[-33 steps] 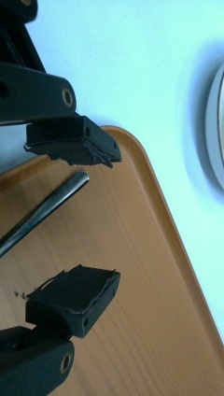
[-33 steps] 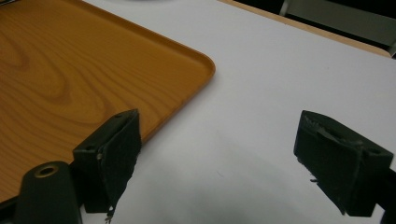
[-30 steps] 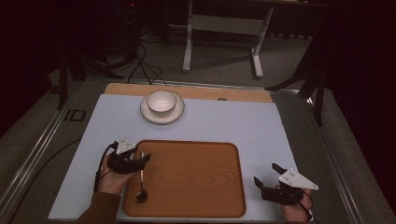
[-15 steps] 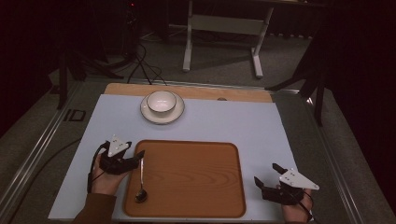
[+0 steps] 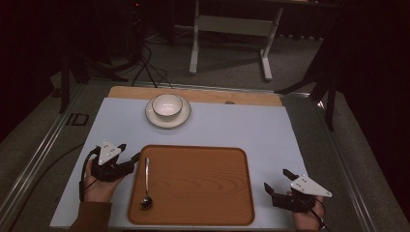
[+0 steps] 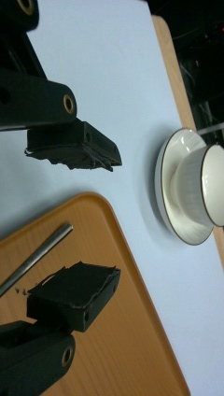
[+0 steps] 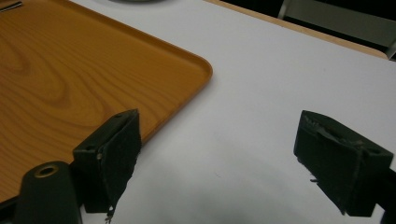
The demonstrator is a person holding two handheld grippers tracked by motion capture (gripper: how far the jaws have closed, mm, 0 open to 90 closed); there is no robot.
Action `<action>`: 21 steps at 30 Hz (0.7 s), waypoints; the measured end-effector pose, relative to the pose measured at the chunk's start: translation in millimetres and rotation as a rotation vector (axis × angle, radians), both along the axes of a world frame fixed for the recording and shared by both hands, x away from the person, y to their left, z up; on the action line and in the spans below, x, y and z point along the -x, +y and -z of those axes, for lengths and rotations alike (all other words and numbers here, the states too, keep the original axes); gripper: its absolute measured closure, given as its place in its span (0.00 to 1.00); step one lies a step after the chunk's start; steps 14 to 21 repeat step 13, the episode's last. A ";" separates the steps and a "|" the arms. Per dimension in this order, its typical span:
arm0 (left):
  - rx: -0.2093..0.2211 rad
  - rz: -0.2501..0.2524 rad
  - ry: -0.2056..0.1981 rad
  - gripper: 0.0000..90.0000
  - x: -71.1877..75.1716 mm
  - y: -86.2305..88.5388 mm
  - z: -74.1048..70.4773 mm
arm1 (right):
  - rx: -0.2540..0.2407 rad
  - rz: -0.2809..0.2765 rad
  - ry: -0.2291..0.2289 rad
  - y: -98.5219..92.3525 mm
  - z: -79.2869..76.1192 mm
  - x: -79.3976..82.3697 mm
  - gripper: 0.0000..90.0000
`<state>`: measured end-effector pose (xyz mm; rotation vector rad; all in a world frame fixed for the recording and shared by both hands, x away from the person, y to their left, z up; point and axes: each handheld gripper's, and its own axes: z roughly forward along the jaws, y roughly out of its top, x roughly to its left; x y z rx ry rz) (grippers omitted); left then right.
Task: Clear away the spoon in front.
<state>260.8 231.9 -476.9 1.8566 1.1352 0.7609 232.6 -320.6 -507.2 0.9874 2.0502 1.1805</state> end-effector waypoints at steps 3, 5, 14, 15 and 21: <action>0.006 -0.013 -0.012 0.44 2.8 6.3 -1.2 | -0.004 0.003 -0.001 -0.8 -0.2 0.2 0.16; 0.007 -0.023 -0.017 0.44 4.2 10.7 -1.9 | -0.004 0.007 0.000 -1.5 -0.5 0.5 0.16; 0.019 -0.071 -0.005 0.44 4.0 26.5 1.1 | -0.013 0.018 -0.007 -5.8 -0.2 -0.5 0.16; 0.019 -0.071 -0.005 0.44 4.0 26.5 1.1 | -0.013 0.018 -0.007 -5.8 -0.2 -0.5 0.16; 0.019 -0.071 -0.005 0.44 4.0 26.5 1.1 | -0.013 0.018 -0.007 -5.8 -0.2 -0.5 0.16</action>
